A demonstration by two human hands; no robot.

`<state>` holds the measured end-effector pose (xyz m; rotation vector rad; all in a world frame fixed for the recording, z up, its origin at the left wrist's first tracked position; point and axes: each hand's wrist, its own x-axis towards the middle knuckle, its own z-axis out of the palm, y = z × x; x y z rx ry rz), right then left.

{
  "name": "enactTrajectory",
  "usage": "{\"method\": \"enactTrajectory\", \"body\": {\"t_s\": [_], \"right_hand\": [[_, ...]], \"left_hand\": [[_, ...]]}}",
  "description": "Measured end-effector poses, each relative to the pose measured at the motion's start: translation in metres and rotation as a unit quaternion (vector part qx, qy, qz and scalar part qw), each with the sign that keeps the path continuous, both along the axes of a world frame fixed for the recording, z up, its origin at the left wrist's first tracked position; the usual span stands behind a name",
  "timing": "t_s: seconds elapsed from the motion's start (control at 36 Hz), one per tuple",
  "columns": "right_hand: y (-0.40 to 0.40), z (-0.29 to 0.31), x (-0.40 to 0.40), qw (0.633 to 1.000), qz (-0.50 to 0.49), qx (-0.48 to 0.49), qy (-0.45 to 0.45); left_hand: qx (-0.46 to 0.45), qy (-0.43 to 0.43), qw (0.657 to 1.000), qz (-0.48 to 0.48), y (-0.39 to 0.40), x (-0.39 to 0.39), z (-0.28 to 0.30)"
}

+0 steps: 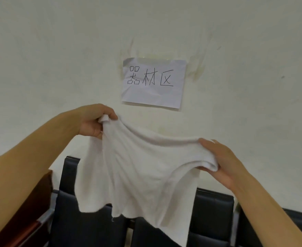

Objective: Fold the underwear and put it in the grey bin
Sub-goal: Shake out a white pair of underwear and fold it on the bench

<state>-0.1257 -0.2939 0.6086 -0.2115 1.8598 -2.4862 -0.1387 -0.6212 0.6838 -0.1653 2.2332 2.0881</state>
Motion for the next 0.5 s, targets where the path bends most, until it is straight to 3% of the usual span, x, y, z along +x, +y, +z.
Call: {"method": "enactTrajectory", "body": {"t_s": [0.17, 0.33, 0.5], "right_hand": [[0.021, 0.006, -0.017, 0.998, -0.056, -0.020, 0.014], [0.033, 0.011, -0.026, 0.995, -0.067, -0.029, 0.061], [0.040, 0.013, -0.027, 0.979, -0.151, 0.091, 0.105]], "left_hand": [[-0.026, -0.013, 0.999, 0.023, -0.018, -0.014, -0.009], [0.014, -0.013, 0.999, 0.041, -0.026, -0.024, -0.026], [0.046, -0.022, 0.997, 0.050, -0.035, -0.029, -0.032]]}}
